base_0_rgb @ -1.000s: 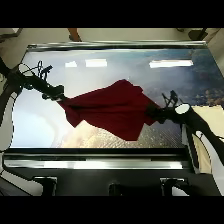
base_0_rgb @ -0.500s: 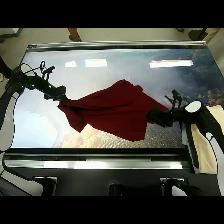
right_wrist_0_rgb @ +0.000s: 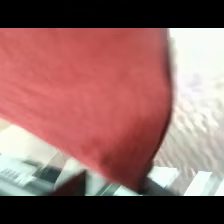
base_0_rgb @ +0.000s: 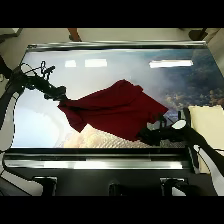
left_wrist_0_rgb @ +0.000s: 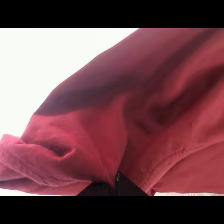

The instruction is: Fold the shirts.

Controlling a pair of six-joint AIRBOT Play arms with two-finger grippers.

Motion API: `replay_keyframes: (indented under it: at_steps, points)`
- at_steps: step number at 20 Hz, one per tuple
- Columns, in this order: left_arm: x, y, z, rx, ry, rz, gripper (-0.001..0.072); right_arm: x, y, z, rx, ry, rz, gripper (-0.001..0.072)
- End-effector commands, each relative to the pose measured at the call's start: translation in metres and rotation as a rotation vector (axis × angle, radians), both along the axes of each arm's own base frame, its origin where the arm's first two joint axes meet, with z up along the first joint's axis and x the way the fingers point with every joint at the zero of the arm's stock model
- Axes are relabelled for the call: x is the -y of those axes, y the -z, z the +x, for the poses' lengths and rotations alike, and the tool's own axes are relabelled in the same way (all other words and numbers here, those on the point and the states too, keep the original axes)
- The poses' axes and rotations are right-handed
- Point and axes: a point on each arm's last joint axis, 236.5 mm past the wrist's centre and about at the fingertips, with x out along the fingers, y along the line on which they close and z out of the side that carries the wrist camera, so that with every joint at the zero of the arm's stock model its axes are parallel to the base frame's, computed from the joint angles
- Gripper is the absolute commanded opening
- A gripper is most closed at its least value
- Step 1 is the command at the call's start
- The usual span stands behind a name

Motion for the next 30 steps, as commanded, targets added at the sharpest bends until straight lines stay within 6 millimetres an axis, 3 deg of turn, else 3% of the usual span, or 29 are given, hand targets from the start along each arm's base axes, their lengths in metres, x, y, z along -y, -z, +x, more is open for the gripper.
replay_keyframes:
  at_steps: [1, 3, 5, 7, 8, 9, 10, 11, 12, 13, 14, 15, 17, 20, 22, 25, 27, 28, 30]
  points:
    - [0.003, -0.004, -0.008, -0.026, 0.014, -0.015, 0.0034, -0.010, 0.000, 0.030, 0.089, 0.070, -0.035, 0.0035]
    - [0.012, -0.025, -0.009, 0.016, 0.039, -0.075, 0.0033, 0.000, -0.044, 0.067, 0.224, 0.081, -0.029, 0.0034]
    - [0.031, -0.083, 0.002, 0.134, 0.029, -0.236, 0.0033, 0.019, -0.118, 0.103, 0.416, 0.079, -0.055, 0.0034]
    - [0.046, -0.178, 0.017, 0.349, 0.001, -0.433, 0.0033, 0.051, -0.225, 0.128, 0.680, 0.088, -0.133, 0.0034]
    - [0.047, -0.244, 0.021, 0.526, -0.011, -0.525, 0.0033, 0.071, -0.283, 0.132, 0.829, 0.102, -0.205, 0.0034]
    - [0.042, -0.317, 0.019, 0.749, -0.012, -0.581, 0.0033, 0.096, -0.353, 0.130, 1.015, 0.130, -0.315, 0.0034]
    - [0.033, -0.384, 0.007, 0.964, -0.014, -0.589, 0.0033, 0.119, -0.423, 0.119, 1.198, 0.178, -0.432, 0.0034]
    - [0.020, -0.446, -0.013, 1.166, -0.044, -0.554, 0.0033, 0.142, -0.501, 0.094, 1.389, 0.253, -0.561, 0.0034]
    - [0.002, -0.505, -0.043, 1.362, -0.116, -0.503, 0.0033, 0.158, -0.564, 0.061, 1.547, 0.321, -0.678, 0.0034]
    - [-0.017, -0.552, -0.078, 1.538, -0.188, -0.409, 0.0032, 0.167, -0.617, 0.022, 1.683, 0.377, -0.797, 0.0034]
    - [-0.034, -0.580, -0.110, 1.665, -0.248, -0.278, 0.0032, 0.172, -0.651, -0.012, 1.760, 0.435, -0.861, 0.0034]
    - [-0.049, -0.596, -0.140, 1.730, -0.325, -0.176, 0.0032, 0.175, -0.671, -0.039, 1.803, 0.496, -0.866, 0.0034]
    - [-0.068, -0.604, -0.189, 1.755, -0.480, -0.097, 0.0032, 0.175, -0.680, -0.063, 1.818, 0.550, -0.838, 0.0034]
    - [-0.064, -0.608, -0.238, 1.807, -0.505, -0.047, 0.0032, 0.174, -0.663, -0.058, 1.741, 0.541, -0.799, 0.0034]
    - [-0.061, -0.604, -0.250, 1.800, -0.497, -0.010, 0.0033, 0.175, -0.651, -0.047, 1.688, 0.519, -0.800, 0.0034]
    - [-0.067, -0.572, -0.241, 1.675, -0.482, 0.088, 0.0033, 0.177, -0.624, -0.029, 1.581, 0.472, -0.798, 0.0034]
    - [-0.074, -0.535, -0.228, 1.528, -0.469, 0.155, 0.0033, 0.179, -0.585, -0.010, 1.429, 0.409, -0.799, 0.0034]
    - [-0.079, -0.511, -0.221, 1.440, -0.464, 0.183, 0.0033, 0.180, -0.551, 0.000, 1.296, 0.353, -0.790, 0.0034]
    - [-0.084, -0.446, -0.206, 1.229, -0.448, 0.203, 0.0032, 0.176, -0.457, 0.014, 0.943, 0.205, -0.743, 0.0034]
